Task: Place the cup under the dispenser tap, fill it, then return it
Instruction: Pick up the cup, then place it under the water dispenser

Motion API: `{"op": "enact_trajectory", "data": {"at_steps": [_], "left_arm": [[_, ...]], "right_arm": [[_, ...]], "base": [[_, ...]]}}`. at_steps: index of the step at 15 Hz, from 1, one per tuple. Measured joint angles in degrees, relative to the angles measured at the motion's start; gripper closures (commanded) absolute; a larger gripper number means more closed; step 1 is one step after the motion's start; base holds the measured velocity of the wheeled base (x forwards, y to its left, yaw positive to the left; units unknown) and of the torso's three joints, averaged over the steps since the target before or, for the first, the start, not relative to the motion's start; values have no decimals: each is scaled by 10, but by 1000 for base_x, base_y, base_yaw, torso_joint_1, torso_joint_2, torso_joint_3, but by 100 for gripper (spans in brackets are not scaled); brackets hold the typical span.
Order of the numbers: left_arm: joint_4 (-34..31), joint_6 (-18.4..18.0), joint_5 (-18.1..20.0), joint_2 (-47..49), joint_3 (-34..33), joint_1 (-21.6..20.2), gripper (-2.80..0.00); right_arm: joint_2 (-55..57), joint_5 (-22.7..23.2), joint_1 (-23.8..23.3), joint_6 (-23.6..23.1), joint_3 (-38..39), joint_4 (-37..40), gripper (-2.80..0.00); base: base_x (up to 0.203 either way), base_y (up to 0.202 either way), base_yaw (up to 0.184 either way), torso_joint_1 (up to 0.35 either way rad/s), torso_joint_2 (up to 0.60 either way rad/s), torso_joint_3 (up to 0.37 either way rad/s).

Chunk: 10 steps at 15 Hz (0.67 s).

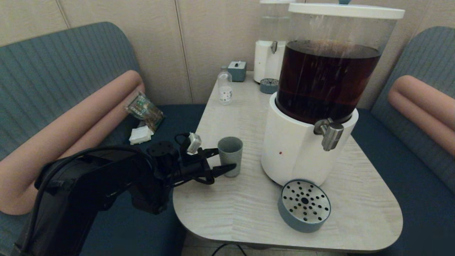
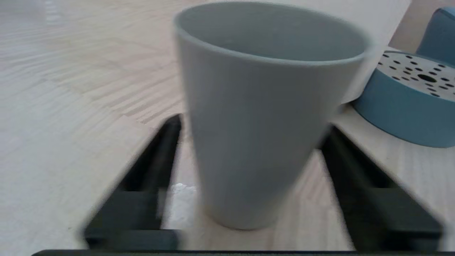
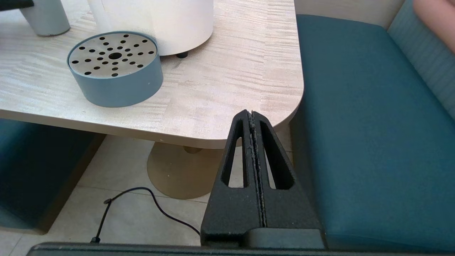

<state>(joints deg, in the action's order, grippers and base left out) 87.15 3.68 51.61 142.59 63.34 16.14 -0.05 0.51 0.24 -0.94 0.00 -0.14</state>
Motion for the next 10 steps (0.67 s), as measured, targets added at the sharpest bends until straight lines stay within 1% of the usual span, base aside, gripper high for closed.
{"op": "enact_trajectory", "data": {"at_steps": [2, 4, 7, 8, 10], "left_arm": [[0, 1, -1, -12, -7, 1, 0], [0, 2, -12, -33, -24, 9, 0], [0, 2, -30, -88, -95, 34, 0], [0, 2, -34, -115, -125, 47, 0], [0, 3, -49, -167, -180, 91, 0]], "right_arm": [[0, 0, 0, 0, 0, 0, 0], [0, 0, 0, 0, 0, 0, 0], [0, 0, 0, 0, 0, 0, 0], [0, 0, 0, 0, 0, 0, 0], [0, 0, 0, 0, 0, 0, 0]], "base": [[0, 0, 0, 0, 0, 0], [0, 0, 0, 0, 0, 0], [0, 0, 0, 0, 0, 0], [0, 0, 0, 0, 0, 0], [0, 0, 0, 0, 0, 0]]}}
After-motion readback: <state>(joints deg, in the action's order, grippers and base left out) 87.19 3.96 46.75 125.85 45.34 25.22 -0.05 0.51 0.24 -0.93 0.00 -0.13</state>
